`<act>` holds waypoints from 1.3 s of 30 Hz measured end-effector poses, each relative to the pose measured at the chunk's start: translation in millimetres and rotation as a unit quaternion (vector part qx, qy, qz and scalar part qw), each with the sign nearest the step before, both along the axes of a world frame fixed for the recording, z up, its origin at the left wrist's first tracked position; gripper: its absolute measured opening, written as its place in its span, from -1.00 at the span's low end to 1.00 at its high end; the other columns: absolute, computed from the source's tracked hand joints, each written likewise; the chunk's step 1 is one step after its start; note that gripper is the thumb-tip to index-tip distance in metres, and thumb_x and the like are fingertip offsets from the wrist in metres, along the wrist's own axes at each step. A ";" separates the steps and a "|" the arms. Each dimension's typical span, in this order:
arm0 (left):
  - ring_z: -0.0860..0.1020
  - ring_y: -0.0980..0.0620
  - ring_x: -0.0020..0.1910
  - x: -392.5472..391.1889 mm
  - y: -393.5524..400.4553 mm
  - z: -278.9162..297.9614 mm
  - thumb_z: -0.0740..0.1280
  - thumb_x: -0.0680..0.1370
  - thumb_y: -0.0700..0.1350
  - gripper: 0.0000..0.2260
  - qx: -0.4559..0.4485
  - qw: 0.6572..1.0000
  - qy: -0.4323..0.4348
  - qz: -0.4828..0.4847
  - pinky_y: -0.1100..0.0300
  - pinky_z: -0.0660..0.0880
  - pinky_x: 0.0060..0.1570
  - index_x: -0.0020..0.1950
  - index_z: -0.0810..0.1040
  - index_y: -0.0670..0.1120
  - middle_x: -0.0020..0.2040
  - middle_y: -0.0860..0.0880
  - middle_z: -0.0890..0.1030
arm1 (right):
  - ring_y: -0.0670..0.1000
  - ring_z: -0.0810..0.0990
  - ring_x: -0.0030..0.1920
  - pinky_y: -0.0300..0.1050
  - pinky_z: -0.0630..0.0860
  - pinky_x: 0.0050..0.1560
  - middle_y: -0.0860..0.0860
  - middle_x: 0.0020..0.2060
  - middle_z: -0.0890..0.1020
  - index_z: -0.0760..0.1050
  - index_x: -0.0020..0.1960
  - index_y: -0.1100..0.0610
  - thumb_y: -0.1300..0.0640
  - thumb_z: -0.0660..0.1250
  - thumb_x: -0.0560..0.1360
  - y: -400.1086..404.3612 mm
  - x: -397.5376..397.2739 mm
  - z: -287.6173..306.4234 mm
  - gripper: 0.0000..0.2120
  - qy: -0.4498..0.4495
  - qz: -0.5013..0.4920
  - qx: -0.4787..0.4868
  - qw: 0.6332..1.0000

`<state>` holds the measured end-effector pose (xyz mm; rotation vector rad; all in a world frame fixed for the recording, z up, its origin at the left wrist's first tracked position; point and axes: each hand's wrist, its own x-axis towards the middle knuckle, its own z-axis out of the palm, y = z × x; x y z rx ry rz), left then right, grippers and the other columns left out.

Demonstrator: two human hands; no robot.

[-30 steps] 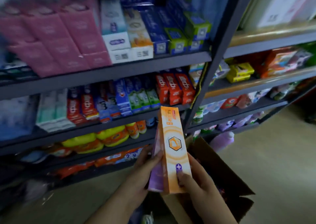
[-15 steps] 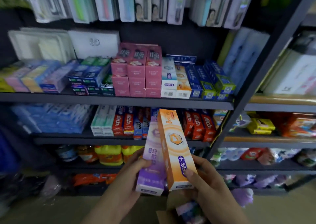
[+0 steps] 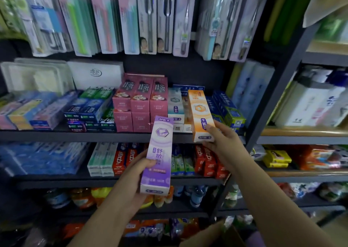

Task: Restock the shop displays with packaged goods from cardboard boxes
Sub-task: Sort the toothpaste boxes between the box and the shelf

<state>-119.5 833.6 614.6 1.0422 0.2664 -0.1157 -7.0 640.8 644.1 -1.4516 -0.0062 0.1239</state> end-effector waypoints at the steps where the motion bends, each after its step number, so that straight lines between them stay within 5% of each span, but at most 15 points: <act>1: 0.61 -0.14 -0.42 4.8 -0.2 0.4 0.21 0.52 -0.20 -0.79 0.005 1.000 0.003 -0.003 0.13 0.50 -0.39 0.07 0.56 0.00 -0.24 -0.16 0.68 | 0.01 0.66 -0.05 -0.22 0.57 -0.22 0.06 -0.02 0.67 0.57 0.10 0.08 0.14 0.35 0.53 4.2 14.2 -2.0 -0.84 0.007 0.000 -0.008 1.000; 4: 0.62 -0.12 -0.41 13.6 2.7 1.4 0.25 0.47 -0.20 -0.78 0.015 1.000 0.012 -0.002 0.14 0.50 -0.43 0.05 0.58 0.00 -0.23 -0.16 0.69 | 0.03 0.68 -0.08 -0.10 0.62 -0.10 0.09 0.03 0.66 0.58 0.06 0.07 0.06 0.38 0.51 16.7 48.7 -11.2 -0.84 0.022 -0.005 -0.038 0.999; 8: 0.62 -0.15 -0.39 18.7 11.0 1.8 0.31 0.33 -0.15 -0.76 0.007 1.000 -0.001 -0.013 0.10 0.43 -0.21 -0.13 0.69 0.08 -0.19 -0.17 0.69 | -0.03 0.69 -0.14 -0.08 0.62 0.02 -0.02 0.01 0.64 0.52 0.15 0.06 -0.01 0.38 0.50 25.6 71.8 -14.6 -0.74 0.012 -0.057 -0.074 0.996; 10: 0.63 -0.18 -0.32 21.3 14.3 -2.0 0.37 0.31 -0.19 -0.70 -0.002 1.000 0.000 -0.021 0.05 0.44 -0.17 -0.01 0.66 0.05 -0.12 -0.19 0.69 | -0.05 0.69 -0.13 -0.07 0.61 0.04 -0.04 0.02 0.63 0.49 0.16 0.03 0.00 0.37 0.51 27.2 77.9 -15.4 -0.75 0.012 -0.071 -0.101 0.992; 14: 0.66 -0.14 -0.27 21.5 12.8 -3.3 0.45 0.28 -0.30 -0.56 -0.014 0.999 0.002 -0.044 0.10 0.57 -0.40 0.13 0.57 -0.02 -0.08 -0.19 0.69 | 0.00 0.68 -0.08 0.05 0.60 0.08 0.00 -0.04 0.66 0.48 0.18 0.01 0.12 0.29 0.55 29.8 86.4 -17.3 -0.79 -0.013 -0.047 -0.166 0.985; 19: 0.67 -0.16 -0.29 22.3 13.7 -3.2 0.47 0.25 -0.30 -0.53 -0.050 0.997 -0.002 -0.052 0.10 0.57 -0.43 0.13 0.57 -0.05 -0.10 -0.21 0.69 | 0.06 0.66 -0.10 0.19 0.58 0.06 0.14 -0.01 0.65 0.50 0.28 0.05 0.11 0.31 0.53 31.4 91.8 -19.6 -0.68 -0.026 -0.048 -0.229 0.972; 22: 0.65 -0.09 -0.44 33.5 13.3 -1.7 0.33 0.41 -0.36 -0.71 -0.015 0.999 0.001 -0.033 0.20 0.52 -0.55 0.09 0.52 -0.13 -0.31 -0.16 0.68 | 0.06 0.64 -0.01 0.16 0.58 0.10 0.08 -0.01 0.65 0.50 0.27 0.01 0.07 0.31 0.53 30.6 87.6 -19.2 -0.69 -0.024 -0.047 -0.236 0.970; 24: 0.63 0.00 -0.49 38.3 12.4 -0.4 0.32 0.36 -0.43 -0.66 0.032 0.998 -0.014 -0.048 0.27 0.48 -0.60 0.03 0.50 -0.09 -0.40 -0.07 0.67 | 0.07 0.61 0.10 0.12 0.55 0.15 0.03 0.09 0.62 0.42 0.35 0.05 0.02 0.33 0.53 28.5 77.9 -16.4 -0.59 -0.022 -0.066 -0.241 0.968; 26: 0.65 0.00 -0.43 39.9 9.4 2.1 0.32 0.22 -0.31 -0.53 0.056 0.997 -0.027 -0.053 0.23 0.53 -0.47 0.12 0.51 -0.07 -0.33 -0.06 0.69 | 0.03 0.59 0.03 0.05 0.55 0.09 0.02 0.07 0.61 0.43 0.31 0.05 -0.01 0.32 0.53 23.7 58.6 -12.3 -0.63 -0.026 -0.076 -0.233 0.969; 29: 0.63 -0.24 -0.15 32.6 1.2 7.4 0.49 0.21 -0.13 -0.42 0.033 0.995 -0.038 -0.086 -0.23 0.44 -0.11 0.24 0.55 0.08 -0.02 -0.20 0.68 | -0.03 0.58 -0.21 -0.08 0.51 -0.15 0.01 -0.13 0.64 0.49 0.12 0.03 -0.05 0.26 0.56 13.9 11.8 -1.6 -0.79 -0.012 -0.035 -0.232 0.972; 34: 0.68 -0.05 -0.09 56.7 -19.5 24.4 0.41 0.27 -0.15 -0.44 -0.003 0.998 -0.045 -0.034 0.10 0.61 -0.23 0.29 0.50 -0.01 0.02 -0.11 0.69 | 0.03 0.62 -0.31 -0.17 0.52 -0.38 0.09 -0.20 0.69 0.48 0.08 0.05 -0.10 0.19 0.57 4.8 -48.6 13.1 -0.75 0.074 0.082 -0.177 0.978; 39: 0.66 -0.02 -0.08 82.9 -29.2 35.2 0.39 0.43 -0.16 -0.62 0.029 0.997 -0.069 -0.027 0.01 0.57 -0.02 0.25 0.54 -0.07 -0.01 -0.11 0.69 | 0.02 0.66 -0.30 -0.15 0.58 -0.28 0.03 -0.23 0.69 0.43 0.16 -0.08 -0.02 0.31 0.52 18.8 -58.1 21.6 -0.77 0.023 0.066 -0.102 0.992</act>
